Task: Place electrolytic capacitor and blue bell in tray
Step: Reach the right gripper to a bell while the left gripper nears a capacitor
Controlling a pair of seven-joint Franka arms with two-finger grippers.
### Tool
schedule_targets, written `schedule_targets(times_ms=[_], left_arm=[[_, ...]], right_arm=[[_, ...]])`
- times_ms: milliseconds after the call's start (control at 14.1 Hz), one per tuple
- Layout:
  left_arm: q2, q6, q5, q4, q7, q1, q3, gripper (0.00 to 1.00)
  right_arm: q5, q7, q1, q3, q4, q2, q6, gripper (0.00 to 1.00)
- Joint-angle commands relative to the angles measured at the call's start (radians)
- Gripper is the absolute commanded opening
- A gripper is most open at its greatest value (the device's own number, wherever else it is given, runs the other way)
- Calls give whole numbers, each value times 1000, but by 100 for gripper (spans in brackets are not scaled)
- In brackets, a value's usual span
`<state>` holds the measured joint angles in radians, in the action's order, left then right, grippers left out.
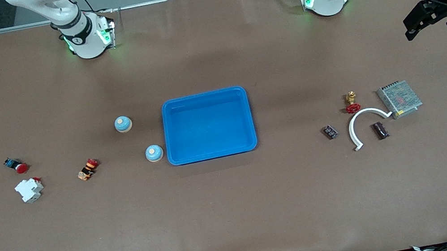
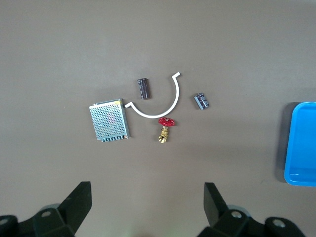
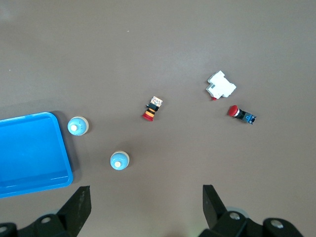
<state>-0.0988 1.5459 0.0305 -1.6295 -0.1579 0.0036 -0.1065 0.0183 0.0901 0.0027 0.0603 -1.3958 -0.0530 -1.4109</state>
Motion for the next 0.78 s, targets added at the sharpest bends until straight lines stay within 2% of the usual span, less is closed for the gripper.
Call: schedule_targets(times_ms=[0,424,566,707], left_arm=[[14,-27,22,31,6,-5,1,100],[28,-27,22,37,6,-5,1,100],[33,-30,22,31,18,-1,2,100],[40,-43,16,8,2,-5,2,100]], right_arm=[[9,8,-4,0,6,-2,6,100],[9,22,0,0,-6,-1,1,100],[11,25,7,-3,-67,7,-35,100],[32,25,8,-5,-176,22,-124,100]])
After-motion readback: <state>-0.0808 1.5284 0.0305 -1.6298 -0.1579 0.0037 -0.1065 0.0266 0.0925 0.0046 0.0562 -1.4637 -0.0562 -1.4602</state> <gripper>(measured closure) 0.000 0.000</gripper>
